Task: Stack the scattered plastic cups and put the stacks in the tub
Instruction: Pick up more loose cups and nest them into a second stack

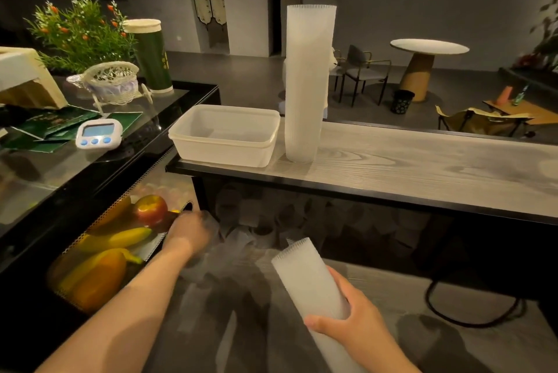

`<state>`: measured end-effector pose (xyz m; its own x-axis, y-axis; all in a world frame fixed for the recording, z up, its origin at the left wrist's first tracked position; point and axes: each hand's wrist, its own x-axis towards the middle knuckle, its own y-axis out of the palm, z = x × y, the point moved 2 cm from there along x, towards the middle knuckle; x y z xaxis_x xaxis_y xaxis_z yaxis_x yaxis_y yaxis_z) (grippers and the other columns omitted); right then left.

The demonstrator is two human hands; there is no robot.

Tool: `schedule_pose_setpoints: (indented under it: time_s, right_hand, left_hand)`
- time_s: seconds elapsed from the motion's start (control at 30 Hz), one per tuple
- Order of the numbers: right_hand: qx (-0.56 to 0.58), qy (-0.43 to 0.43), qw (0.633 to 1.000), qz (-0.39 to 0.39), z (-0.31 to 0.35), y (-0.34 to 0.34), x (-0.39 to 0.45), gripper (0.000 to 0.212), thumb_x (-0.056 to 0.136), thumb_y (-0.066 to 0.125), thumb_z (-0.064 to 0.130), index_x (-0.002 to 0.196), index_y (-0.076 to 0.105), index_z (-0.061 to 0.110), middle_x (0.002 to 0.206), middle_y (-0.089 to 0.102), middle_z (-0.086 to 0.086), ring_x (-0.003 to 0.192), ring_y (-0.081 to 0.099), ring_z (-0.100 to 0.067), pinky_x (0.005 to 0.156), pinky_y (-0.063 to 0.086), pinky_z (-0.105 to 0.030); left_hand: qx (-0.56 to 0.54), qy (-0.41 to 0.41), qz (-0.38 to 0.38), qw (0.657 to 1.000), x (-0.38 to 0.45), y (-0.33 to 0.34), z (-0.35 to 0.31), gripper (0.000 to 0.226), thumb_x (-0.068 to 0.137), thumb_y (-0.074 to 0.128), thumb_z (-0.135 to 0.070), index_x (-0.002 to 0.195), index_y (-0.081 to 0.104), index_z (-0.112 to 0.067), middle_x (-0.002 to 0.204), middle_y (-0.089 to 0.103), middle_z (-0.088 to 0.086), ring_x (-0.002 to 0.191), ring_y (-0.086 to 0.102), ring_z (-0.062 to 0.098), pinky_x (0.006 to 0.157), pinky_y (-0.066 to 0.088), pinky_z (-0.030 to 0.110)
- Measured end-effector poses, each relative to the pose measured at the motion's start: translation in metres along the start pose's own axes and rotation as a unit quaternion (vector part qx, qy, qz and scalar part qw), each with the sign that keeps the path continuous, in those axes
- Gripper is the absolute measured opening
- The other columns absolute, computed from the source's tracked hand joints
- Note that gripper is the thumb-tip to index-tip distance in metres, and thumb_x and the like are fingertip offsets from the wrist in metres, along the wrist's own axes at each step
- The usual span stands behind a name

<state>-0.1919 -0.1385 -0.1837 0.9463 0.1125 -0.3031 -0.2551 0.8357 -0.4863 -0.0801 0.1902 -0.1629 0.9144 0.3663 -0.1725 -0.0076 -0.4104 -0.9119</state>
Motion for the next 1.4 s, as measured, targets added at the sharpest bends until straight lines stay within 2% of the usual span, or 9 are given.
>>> schedule_pose_setpoints:
  time_s: [0.13, 0.3, 0.57, 0.67, 0.8, 0.93, 1.1, 1.23, 1.4]
  right_hand:
    - [0.001, 0.043, 0.999, -0.002, -0.003, -0.003, 0.006, 0.119, 0.038, 0.080, 0.074, 0.143, 0.028, 0.053, 0.131, 0.048, 0.016, 0.118, 0.049, -0.009, 0.103, 0.046, -0.037]
    - [0.007, 0.059, 0.998, 0.015, 0.002, 0.004, 0.014, 0.114, 0.042, 0.082, 0.070, 0.141, 0.026, 0.055, 0.129, 0.045, 0.019, 0.118, 0.047, -0.006, 0.104, 0.044, -0.031]
    - [0.013, 0.050, 0.998, 0.020, 0.009, -0.008, 0.028, 0.119, 0.043, 0.081, 0.070, 0.145, 0.024, 0.048, 0.128, 0.042, 0.028, 0.118, 0.047, -0.003, 0.103, 0.045, -0.029]
    - [0.025, 0.041, 0.999, 0.017, 0.016, -0.012, 0.030, 0.118, 0.042, 0.081, 0.069, 0.144, 0.026, 0.048, 0.129, 0.044, 0.027, 0.117, 0.048, -0.004, 0.102, 0.048, -0.032]
    - [0.054, 0.006, 0.998, 0.012, 0.031, -0.015, 0.033, 0.107, 0.043, 0.082, 0.065, 0.133, 0.024, 0.059, 0.127, 0.043, 0.029, 0.115, 0.050, -0.005, 0.100, 0.051, -0.036]
    - [0.066, -0.040, 0.997, -0.004, 0.046, -0.018, 0.027, 0.098, 0.045, 0.079, 0.069, 0.117, 0.014, 0.076, 0.120, 0.045, 0.027, 0.107, 0.056, -0.008, 0.090, 0.056, -0.028]
    - [0.031, -0.071, 0.997, 0.023, 0.051, -0.016, 0.015, 0.087, 0.051, 0.080, 0.068, 0.112, 0.018, 0.077, 0.119, 0.044, 0.029, 0.106, 0.056, -0.007, 0.089, 0.056, -0.028]
    - [0.021, -0.075, 0.997, 0.024, 0.046, -0.015, 0.006, 0.088, 0.049, 0.079, 0.072, 0.115, 0.020, 0.075, 0.124, 0.042, 0.032, 0.111, 0.053, -0.005, 0.094, 0.055, -0.034]
    - [0.026, -0.087, 0.995, 0.034, 0.040, -0.013, -0.005, 0.091, 0.051, 0.080, 0.069, 0.122, 0.024, 0.071, 0.126, 0.043, 0.032, 0.112, 0.053, -0.003, 0.096, 0.053, -0.034]
  left_hand:
    - [-0.001, 0.010, 0.059, 0.998, 0.054, 0.039, 0.043, 0.040, 0.095, 0.057, -0.009, 0.134, 0.054, 0.002, 0.134, 0.056, 0.022, 0.123, 0.055, 0.037, 0.102, 0.043, 0.037]
    - [0.017, -0.070, 0.041, 0.997, 0.107, 0.076, 0.072, 0.042, 0.095, 0.027, -0.038, 0.122, 0.056, -0.023, 0.121, 0.063, 0.009, 0.118, 0.059, 0.030, 0.100, 0.046, 0.037]
    - [-0.001, 0.052, -0.027, 0.998, 0.054, 0.027, 0.017, 0.030, 0.103, 0.041, -0.039, 0.120, 0.060, -0.024, 0.138, 0.049, 0.018, 0.117, 0.057, 0.029, 0.095, 0.047, 0.040]
    - [-0.036, 0.167, -0.048, 0.984, 0.025, 0.007, 0.000, 0.014, 0.097, 0.051, -0.045, 0.092, 0.058, -0.035, 0.146, 0.036, 0.008, 0.122, 0.053, 0.029, 0.093, 0.048, 0.037]
    - [-0.020, 0.254, 0.092, 0.963, -0.014, -0.004, -0.010, 0.011, 0.089, 0.064, -0.050, 0.087, 0.057, -0.042, 0.156, 0.019, -0.014, 0.126, 0.049, 0.014, 0.100, 0.049, 0.033]
    - [0.054, 0.287, 0.100, 0.951, -0.055, -0.027, -0.033, 0.037, 0.079, 0.074, -0.053, 0.101, 0.045, -0.049, 0.140, 0.032, -0.026, 0.107, 0.055, -0.001, 0.085, 0.053, 0.016]
    - [-0.025, 0.270, 0.092, 0.958, -0.084, -0.049, -0.046, 0.061, 0.074, 0.081, -0.049, 0.115, 0.037, -0.043, 0.111, 0.058, -0.022, 0.069, 0.065, 0.001, 0.068, 0.059, 0.021]
    - [-0.107, 0.246, 0.087, 0.959, -0.089, -0.059, -0.040, 0.070, 0.069, 0.083, -0.051, 0.118, 0.033, -0.043, 0.121, 0.056, -0.015, 0.103, 0.063, 0.008, 0.079, 0.055, 0.018]
    - [-0.338, 0.223, 0.121, 0.906, -0.098, -0.068, -0.046, 0.094, 0.046, 0.089, -0.061, 0.125, 0.042, -0.042, 0.119, 0.065, -0.003, 0.104, 0.069, 0.011, 0.080, 0.062, 0.034]
